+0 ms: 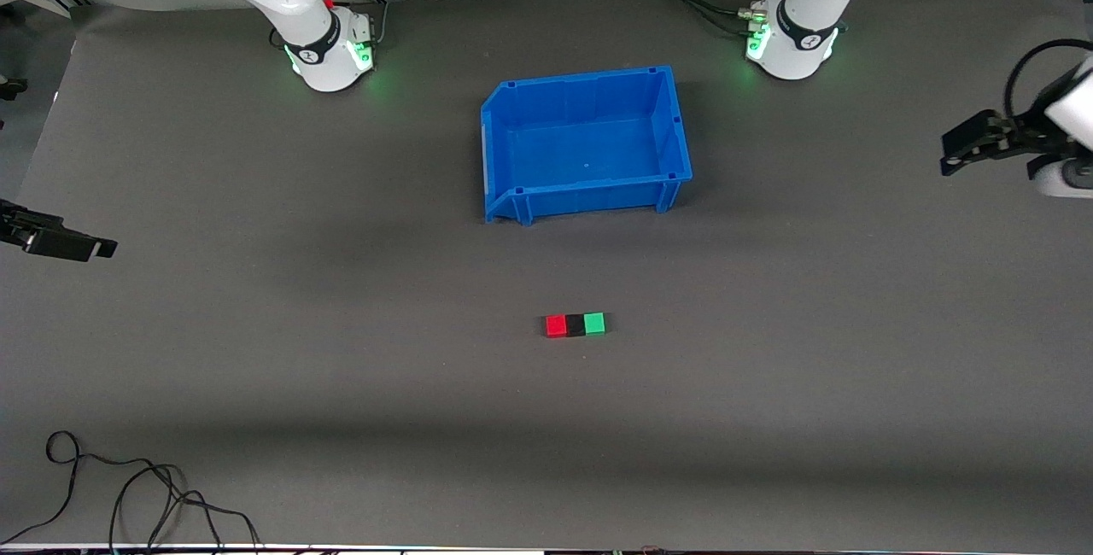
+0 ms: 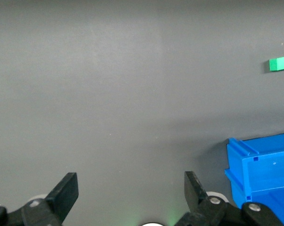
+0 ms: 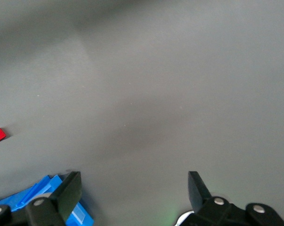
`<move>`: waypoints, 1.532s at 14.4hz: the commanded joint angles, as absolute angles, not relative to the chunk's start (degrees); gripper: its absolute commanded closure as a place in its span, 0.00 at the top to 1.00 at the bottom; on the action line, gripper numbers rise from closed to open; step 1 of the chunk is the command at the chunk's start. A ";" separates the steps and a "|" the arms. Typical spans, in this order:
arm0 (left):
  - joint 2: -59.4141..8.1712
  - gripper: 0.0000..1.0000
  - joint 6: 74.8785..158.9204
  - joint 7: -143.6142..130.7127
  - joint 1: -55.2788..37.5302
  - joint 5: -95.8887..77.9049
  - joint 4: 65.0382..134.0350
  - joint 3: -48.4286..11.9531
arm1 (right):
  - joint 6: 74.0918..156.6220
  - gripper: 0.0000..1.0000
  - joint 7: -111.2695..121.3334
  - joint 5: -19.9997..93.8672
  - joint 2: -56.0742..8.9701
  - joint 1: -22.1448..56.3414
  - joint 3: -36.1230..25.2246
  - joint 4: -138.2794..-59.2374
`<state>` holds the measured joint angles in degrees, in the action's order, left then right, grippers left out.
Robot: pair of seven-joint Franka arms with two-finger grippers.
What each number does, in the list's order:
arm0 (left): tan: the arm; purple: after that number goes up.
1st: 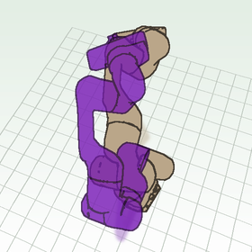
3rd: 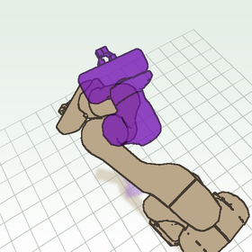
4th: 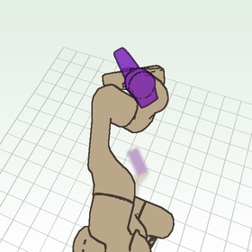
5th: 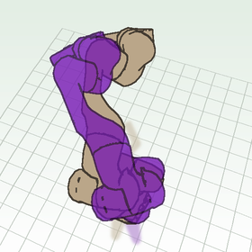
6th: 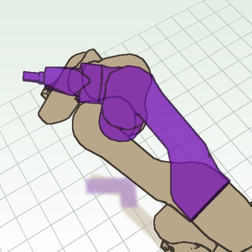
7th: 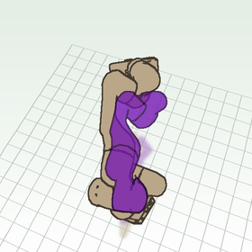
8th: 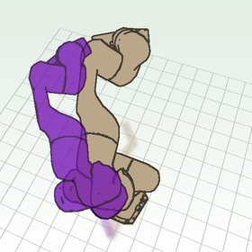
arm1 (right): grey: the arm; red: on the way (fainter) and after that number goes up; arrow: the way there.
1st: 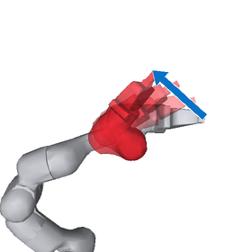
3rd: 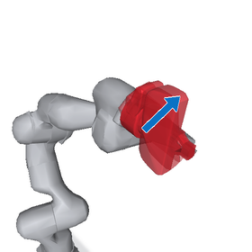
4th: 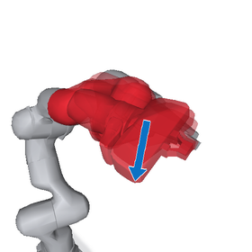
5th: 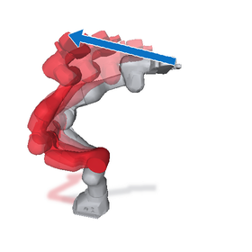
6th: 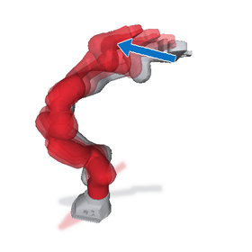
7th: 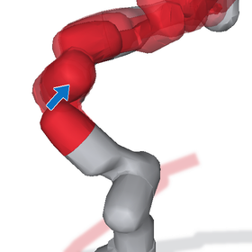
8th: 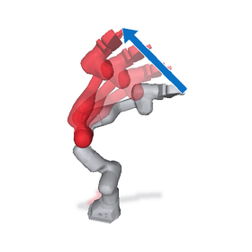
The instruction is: Attach green and red cubes to black cube
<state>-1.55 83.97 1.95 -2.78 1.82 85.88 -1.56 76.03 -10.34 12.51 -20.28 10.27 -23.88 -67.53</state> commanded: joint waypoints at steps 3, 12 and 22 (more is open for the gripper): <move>-0.44 1.00 85.08 3.43 -3.08 3.16 88.33 -0.88 | 82.43 1.00 1.12 8.00 -15.39 14.15 -24.26 -73.55; -0.44 1.00 87.10 3.34 -2.55 2.20 89.21 -0.79 | 89.03 1.00 2.37 6.42 -8.61 9.53 -18.93 -82.09; -0.79 1.00 86.40 2.20 -2.55 0.44 88.51 -0.62 | 94.13 1.00 1.85 1.76 -0.70 1.76 -7.74 -91.32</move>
<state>-1.46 86.68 2.40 -2.56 0.95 88.67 -0.76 92.42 1.35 3.31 -2.42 2.57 -9.99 -89.16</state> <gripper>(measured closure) 0.000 0.000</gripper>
